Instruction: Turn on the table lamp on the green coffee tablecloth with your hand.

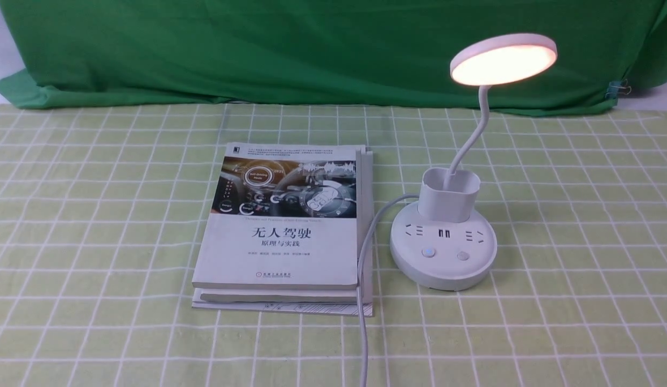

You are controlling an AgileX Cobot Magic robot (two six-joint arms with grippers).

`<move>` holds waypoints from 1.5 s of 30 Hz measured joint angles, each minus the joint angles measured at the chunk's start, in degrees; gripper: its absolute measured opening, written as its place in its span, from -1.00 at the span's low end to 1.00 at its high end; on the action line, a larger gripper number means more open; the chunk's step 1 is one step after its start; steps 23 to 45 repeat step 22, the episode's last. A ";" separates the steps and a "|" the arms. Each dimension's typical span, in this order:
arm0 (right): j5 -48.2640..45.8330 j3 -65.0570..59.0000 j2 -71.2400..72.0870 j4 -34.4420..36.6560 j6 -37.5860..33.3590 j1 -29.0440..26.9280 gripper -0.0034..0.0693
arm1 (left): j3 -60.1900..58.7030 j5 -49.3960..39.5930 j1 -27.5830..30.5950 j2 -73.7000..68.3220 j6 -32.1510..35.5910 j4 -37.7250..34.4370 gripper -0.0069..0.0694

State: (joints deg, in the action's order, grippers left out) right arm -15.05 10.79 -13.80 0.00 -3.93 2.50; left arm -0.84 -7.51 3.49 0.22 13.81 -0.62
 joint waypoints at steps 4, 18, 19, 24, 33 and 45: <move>1.03 -8.80 9.84 0.00 -0.19 -4.11 -0.83 | 0.00 0.00 0.00 0.00 0.00 0.00 -0.75; 0.56 -11.19 13.70 0.00 -0.05 -5.76 -0.82 | 0.00 0.02 0.00 0.00 0.00 0.00 -0.75; 0.56 -11.19 13.70 0.00 -0.05 -5.76 -0.82 | 0.00 0.02 0.00 0.00 0.00 0.00 -0.75; 0.56 -11.19 13.70 0.00 -0.05 -5.76 -0.81 | 0.00 0.02 0.00 0.00 0.00 0.00 -0.75; 0.56 -11.19 13.70 0.00 -0.05 -5.76 -0.81 | 0.00 0.02 0.00 0.00 0.00 0.00 -0.75; 0.56 -11.19 13.70 0.00 -0.05 -5.76 -0.81 | 0.00 0.02 0.00 0.00 0.00 0.00 -0.75</move>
